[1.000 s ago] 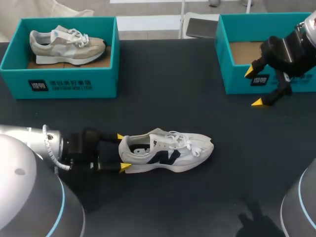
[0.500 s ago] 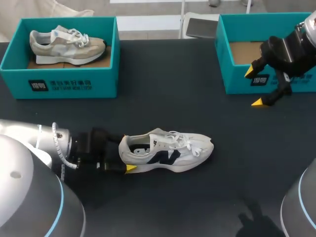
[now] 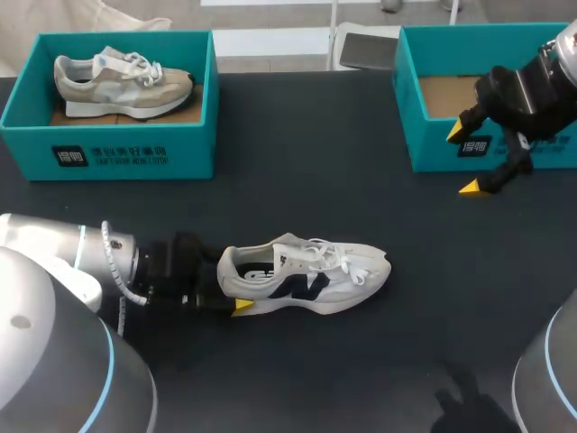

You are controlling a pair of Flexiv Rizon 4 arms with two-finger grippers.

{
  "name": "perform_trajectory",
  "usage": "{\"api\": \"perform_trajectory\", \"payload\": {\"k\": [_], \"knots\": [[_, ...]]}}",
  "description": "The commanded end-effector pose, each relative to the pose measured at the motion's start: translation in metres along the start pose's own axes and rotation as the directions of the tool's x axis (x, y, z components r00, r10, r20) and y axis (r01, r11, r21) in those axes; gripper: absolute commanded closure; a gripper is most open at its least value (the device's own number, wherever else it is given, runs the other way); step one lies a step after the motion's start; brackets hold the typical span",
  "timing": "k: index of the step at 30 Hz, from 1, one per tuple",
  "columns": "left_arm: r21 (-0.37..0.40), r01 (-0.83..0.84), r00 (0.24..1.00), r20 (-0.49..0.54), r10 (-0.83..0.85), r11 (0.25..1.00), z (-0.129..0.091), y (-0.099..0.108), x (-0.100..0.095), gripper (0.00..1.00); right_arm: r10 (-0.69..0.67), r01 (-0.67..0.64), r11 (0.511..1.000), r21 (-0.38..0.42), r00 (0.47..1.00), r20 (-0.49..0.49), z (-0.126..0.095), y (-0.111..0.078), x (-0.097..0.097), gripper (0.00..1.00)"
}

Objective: Take the shoe out of the shoebox, open the shoe tongue, remove and reinsert the insole, then place the shoe into the shoebox

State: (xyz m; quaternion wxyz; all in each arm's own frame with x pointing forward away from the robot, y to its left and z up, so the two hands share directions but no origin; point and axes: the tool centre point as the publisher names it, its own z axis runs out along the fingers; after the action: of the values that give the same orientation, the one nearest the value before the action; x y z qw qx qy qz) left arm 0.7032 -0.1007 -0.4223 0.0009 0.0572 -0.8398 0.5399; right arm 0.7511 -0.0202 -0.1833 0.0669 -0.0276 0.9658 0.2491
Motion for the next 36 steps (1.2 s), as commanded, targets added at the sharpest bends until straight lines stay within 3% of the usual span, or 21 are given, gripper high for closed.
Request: {"api": "perform_trajectory", "payload": {"k": [1,9,12,15,16,18,19,20,21,22,36], "knots": [[-0.003,0.009,1.000,-0.018,-0.009,1.000,0.001,0.001,-0.002,1.00,0.000,0.000,1.000,0.002,1.000,0.000,0.001,0.000,0.000,0.00],[-0.003,0.009,1.000,-0.018,-0.009,1.000,0.001,0.001,-0.002,1.00,0.000,0.000,1.000,0.002,1.000,0.000,0.001,0.000,0.000,0.00],[-0.003,0.009,1.000,-0.018,-0.009,1.000,0.001,0.001,-0.002,1.00,0.219,-0.220,0.975,0.002,0.969,0.117,0.000,0.014,-0.017,0.00],[-0.003,0.009,1.000,-0.018,-0.009,1.000,0.001,0.001,-0.002,1.00,0.363,-0.373,0.927,0.042,0.919,0.152,0.013,0.028,-0.025,0.00],[-0.003,0.009,1.000,-0.018,-0.009,1.000,0.001,0.001,-0.002,1.00,0.403,-0.416,0.906,0.075,0.905,0.138,0.017,0.034,-0.026,0.00],[-0.003,0.009,1.000,-0.018,-0.009,1.000,0.001,0.001,-0.002,1.00,0.512,-0.539,0.834,0.115,0.835,0.203,0.024,0.043,-0.025,0.00],[-0.003,0.009,1.000,-0.018,-0.009,1.000,0.001,0.001,-0.002,1.00,0.601,-0.652,0.740,0.167,0.752,0.273,0.025,0.043,-0.019,0.00],[-0.003,0.009,1.000,-0.018,-0.009,1.000,0.001,0.001,-0.002,1.00,0.624,-0.683,0.713,0.156,0.721,0.302,0.029,0.050,-0.017,0.00],[-0.003,0.009,1.000,-0.018,-0.009,1.000,0.001,0.001,-0.002,1.00,0.682,-0.761,0.621,0.189,0.643,0.348,0.031,0.052,-0.012,0.00],[-0.003,0.009,1.000,-0.018,-0.009,1.000,0.001,0.001,-0.002,1.00,0.690,-0.769,0.629,0.112,0.619,0.375,0.033,0.058,-0.011,0.00],[-0.003,0.009,1.000,-0.018,-0.009,1.000,0.001,0.001,-0.002,1.00,0.690,-0.769,0.629,0.112,0.619,0.375,0.033,0.058,-0.011,0.00]]}}
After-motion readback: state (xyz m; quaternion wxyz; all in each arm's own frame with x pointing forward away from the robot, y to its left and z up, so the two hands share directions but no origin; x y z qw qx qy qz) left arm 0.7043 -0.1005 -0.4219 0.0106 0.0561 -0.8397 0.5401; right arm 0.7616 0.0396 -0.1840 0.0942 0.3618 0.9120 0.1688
